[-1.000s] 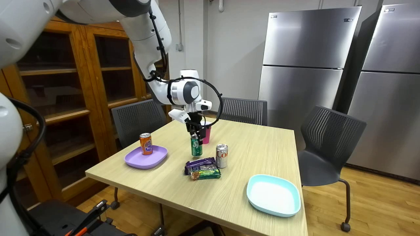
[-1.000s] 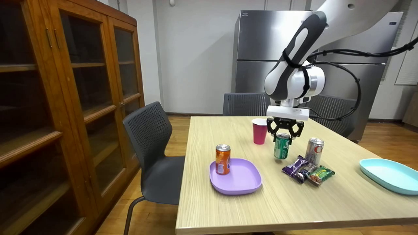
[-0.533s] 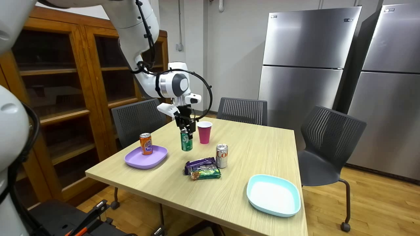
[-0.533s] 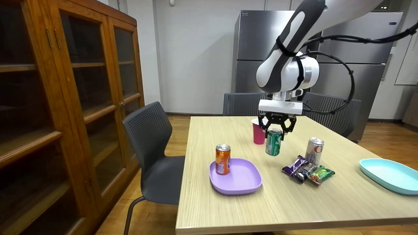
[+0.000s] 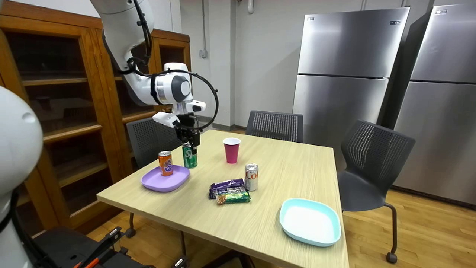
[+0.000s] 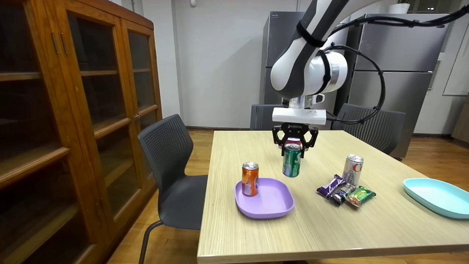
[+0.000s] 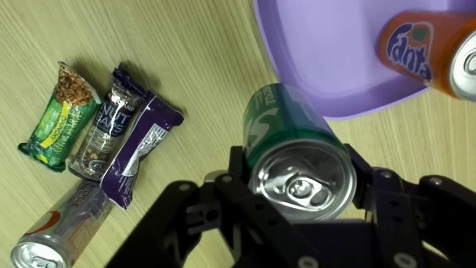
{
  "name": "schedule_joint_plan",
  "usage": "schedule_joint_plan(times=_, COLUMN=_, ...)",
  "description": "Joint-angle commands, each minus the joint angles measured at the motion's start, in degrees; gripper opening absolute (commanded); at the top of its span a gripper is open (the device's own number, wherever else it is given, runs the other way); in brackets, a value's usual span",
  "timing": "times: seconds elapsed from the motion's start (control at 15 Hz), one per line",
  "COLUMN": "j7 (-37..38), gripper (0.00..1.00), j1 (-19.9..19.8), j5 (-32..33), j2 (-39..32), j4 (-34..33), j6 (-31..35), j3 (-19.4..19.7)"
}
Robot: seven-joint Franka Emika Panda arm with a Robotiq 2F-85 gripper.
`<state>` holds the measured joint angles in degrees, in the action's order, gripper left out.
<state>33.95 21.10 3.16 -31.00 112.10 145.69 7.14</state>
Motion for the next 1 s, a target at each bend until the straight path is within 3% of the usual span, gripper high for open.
schedule_joint_plan(times=0.0, j7=3.31, gripper=0.38, j1=1.86, j5=2.74, j2=5.47, j4=4.72, j6=-1.86, j3=-1.22)
schedule_joint_plan(times=0.93, j7=3.24, gripper=0.38, j1=1.53, j5=2.90, j2=5.10, j4=6.92, j6=-5.04, j3=-6.50)
